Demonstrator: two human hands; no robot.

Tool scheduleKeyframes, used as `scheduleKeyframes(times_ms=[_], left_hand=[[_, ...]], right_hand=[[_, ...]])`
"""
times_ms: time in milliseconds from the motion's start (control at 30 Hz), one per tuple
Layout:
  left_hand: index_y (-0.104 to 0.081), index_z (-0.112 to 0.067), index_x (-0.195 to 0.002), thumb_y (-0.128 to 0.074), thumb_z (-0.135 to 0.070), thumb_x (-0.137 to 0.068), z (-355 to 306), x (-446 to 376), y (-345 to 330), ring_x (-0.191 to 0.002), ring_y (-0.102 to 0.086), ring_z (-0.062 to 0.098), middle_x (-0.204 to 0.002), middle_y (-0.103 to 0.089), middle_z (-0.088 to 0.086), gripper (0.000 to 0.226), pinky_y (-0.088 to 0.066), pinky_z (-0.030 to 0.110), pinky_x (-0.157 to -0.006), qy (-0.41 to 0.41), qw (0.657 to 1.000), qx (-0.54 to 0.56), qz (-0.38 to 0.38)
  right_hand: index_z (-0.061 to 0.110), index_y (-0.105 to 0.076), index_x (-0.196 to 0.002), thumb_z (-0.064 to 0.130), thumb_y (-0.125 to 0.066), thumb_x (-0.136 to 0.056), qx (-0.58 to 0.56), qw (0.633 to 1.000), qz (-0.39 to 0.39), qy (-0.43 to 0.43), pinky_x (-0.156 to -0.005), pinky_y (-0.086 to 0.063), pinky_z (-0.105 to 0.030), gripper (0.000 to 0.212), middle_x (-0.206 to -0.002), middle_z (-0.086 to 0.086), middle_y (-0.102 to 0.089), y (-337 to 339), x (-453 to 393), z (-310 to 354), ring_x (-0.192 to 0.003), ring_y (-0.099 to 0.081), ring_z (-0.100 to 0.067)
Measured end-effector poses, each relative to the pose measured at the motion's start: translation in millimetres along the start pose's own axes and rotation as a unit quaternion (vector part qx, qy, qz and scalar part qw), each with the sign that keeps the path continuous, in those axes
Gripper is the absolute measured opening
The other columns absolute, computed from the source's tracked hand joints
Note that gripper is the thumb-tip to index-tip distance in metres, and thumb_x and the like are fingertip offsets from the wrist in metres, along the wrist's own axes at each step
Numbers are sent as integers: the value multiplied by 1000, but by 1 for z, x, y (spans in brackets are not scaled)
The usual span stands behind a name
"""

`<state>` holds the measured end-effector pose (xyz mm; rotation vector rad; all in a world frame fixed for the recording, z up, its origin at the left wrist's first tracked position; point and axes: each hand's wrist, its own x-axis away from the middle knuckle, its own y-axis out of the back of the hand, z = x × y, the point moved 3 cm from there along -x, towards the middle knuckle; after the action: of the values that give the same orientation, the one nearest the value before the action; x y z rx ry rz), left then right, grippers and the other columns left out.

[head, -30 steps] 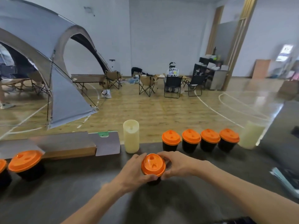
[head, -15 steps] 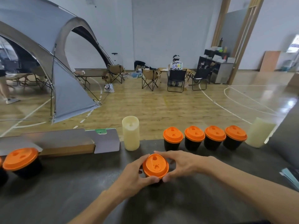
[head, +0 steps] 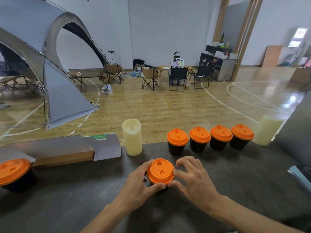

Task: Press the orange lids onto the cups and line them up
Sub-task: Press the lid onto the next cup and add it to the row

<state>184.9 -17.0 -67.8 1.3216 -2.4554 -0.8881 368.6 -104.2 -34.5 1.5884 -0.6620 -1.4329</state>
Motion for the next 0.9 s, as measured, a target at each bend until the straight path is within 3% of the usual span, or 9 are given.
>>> scheduleKeyframes(times_ms=[133,233,333,467,533,600,667,733,900], left_hand=[[-38,-37,-144,-77,-70,-66,-3,-1,2,-123,-51,4,-136,-53,-19,93,-44,34,-108,-4,1000,4,0],[-40,-33,-144,-80,-65,-66,-5,-2,3,-121,-54,5,-134,-56,-17,93,-47,33,-104,-7,1000,11,3],[-42,-32,-144,-81,-65,-66,-4,-3,4,-120,-54,3,-133,-57,-16,93,-47,32,-104,-8,1000,17,10],[-39,-32,-146,-79,-70,-64,-3,-3,5,-122,-53,4,-137,-55,-15,99,-46,32,-105,-4,1000,10,16],[-38,-35,-147,-76,-74,-63,-2,-3,5,-123,-52,3,-138,-54,-17,101,-44,32,-106,1,1000,7,19],[-35,-34,-149,-71,-79,-63,0,-3,4,-127,-49,3,-141,-52,-17,104,-41,34,-110,2,1000,-10,20],[-31,-33,-152,-64,-84,-64,1,-2,4,-131,-44,1,-145,-48,-18,106,-37,34,-113,-4,999,-37,11],[-29,-36,-152,-59,-88,-65,2,0,3,-132,-43,0,-145,-47,-20,106,-37,33,-113,-5,999,-46,10],[-17,-41,-152,-54,-91,-66,-6,2,-10,-132,-35,-5,-148,-35,-25,105,-29,21,-109,25,1000,-9,11]], right_hand=[[18,-68,-81,33,-76,-87,17,996,-6,90,-73,-49,-32,19,-97,-2,-63,0,0,13,-90,-57,-18],[18,-69,-85,18,-72,-89,-28,994,0,110,-75,-49,-33,5,-99,-1,-62,-2,1,20,-92,-54,-17],[21,-72,-93,12,-72,-87,-79,992,31,91,-78,-49,-30,10,-102,0,-62,1,0,19,-97,-51,-14],[31,-73,-101,37,-62,-94,-21,986,95,139,-85,-47,-29,15,-111,5,-63,15,-7,4,-104,-55,-12],[32,-73,-108,56,-47,-96,48,984,129,115,-97,-48,-36,37,-126,3,-62,22,-20,-9,-119,-55,-15],[31,-52,-143,73,-24,-95,88,971,212,65,-122,-18,-40,69,-162,-4,-29,21,-32,-25,-150,-21,-21],[32,-8,-159,85,-8,-88,84,949,300,49,-117,15,-30,89,-164,2,17,13,-38,-35,-149,25,-12],[34,8,-158,89,-5,-83,86,931,351,52,-115,17,-29,94,-161,5,25,5,-43,-38,-145,31,-10],[33,14,-157,90,-7,-83,84,917,386,49,-119,14,-35,95,-162,5,22,-7,-45,-35,-148,23,-13]])
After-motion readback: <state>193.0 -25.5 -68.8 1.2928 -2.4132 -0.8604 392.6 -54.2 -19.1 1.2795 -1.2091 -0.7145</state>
